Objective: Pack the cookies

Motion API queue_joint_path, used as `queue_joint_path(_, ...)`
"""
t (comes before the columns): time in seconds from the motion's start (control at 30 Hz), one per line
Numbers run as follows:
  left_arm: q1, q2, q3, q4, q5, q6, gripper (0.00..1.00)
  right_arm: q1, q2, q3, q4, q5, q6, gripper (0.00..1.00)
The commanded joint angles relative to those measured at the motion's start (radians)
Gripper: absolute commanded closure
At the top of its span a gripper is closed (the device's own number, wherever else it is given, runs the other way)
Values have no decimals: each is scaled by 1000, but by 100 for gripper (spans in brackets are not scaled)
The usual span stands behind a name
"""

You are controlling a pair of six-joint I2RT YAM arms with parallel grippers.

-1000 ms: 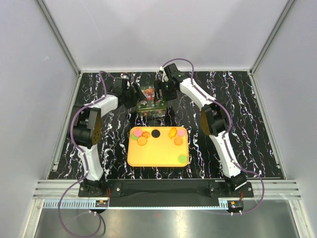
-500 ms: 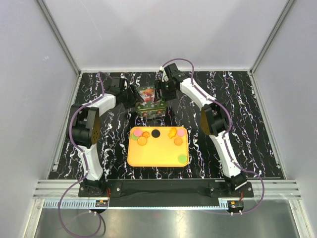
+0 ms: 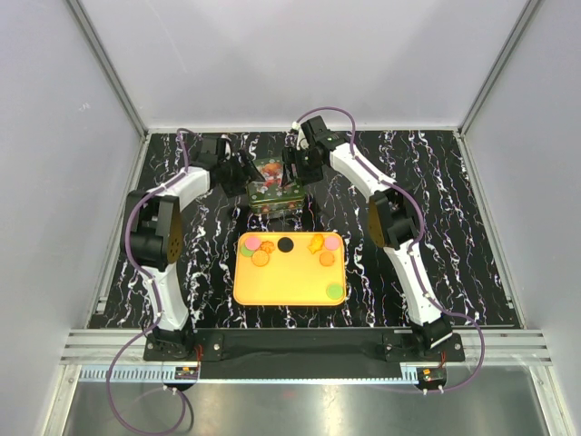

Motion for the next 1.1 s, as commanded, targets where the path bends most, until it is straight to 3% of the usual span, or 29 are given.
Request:
queue_joint_path(0.0,14,-3,76,35,58,-10,25,16,34,-41,-55,30,-50,22)
queue_joint_path(0.4,57,155,237,-19,47,-13,23,9,35,-41,-45,1,-45,21)
queue_joint_path(0.7,57,201,212,-19,-5,-22,28,8,38,-35,-52,-2,-53,19)
queue_joint_path(0.97,34,193,126,20,-63,-54,54,8,40,-32,-46,-19,-29,19)
queue_joint_path(1.03,19,203,126,12,-79,-50,68,12,41,-35,-43,-25,-24,19)
queue_joint_path(1.07,13,207,125,12,-83,-50,71,14,41,-36,-43,-23,-24,20)
